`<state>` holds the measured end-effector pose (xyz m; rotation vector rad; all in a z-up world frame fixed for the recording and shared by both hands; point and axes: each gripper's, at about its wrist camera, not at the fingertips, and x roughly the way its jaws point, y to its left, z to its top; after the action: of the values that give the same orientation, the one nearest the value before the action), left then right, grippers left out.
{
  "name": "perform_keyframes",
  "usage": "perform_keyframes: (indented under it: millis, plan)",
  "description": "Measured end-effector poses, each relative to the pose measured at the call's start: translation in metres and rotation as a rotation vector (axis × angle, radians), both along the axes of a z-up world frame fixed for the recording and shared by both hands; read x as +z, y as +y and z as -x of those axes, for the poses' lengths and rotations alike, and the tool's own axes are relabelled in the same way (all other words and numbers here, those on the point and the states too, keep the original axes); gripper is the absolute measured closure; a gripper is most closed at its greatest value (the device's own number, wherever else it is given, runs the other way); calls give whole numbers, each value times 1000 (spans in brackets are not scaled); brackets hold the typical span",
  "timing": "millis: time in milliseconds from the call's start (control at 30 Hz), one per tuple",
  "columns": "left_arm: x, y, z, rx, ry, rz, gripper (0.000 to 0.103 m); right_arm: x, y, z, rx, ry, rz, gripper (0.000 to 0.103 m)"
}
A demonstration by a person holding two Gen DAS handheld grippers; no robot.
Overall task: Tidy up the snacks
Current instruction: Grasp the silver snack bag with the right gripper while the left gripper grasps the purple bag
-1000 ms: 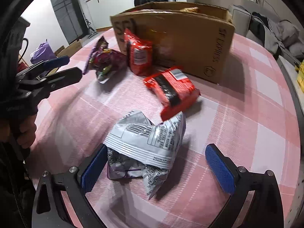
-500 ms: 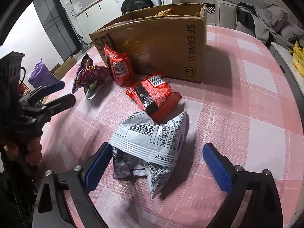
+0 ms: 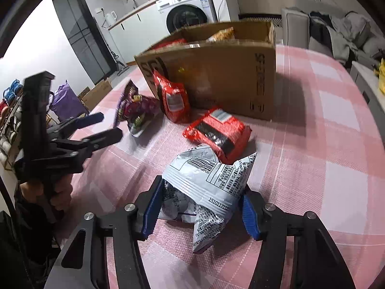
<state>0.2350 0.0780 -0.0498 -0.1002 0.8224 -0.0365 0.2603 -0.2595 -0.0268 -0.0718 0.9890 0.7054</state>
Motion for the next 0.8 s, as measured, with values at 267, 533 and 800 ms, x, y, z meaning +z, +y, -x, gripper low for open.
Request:
perform_keyframes:
  millis: [267,533,800]
  plan:
    - [-15,19,-22,68,48,93,1,10,2,0,-58,-56,-14,44]
    - [-27,8,-50,74,92,64,1,5,0,-5,-83,-38,-92,44]
    - [-32,3,-65,75,90,69,7,1,-15,-13,-134,-39,-97,44]
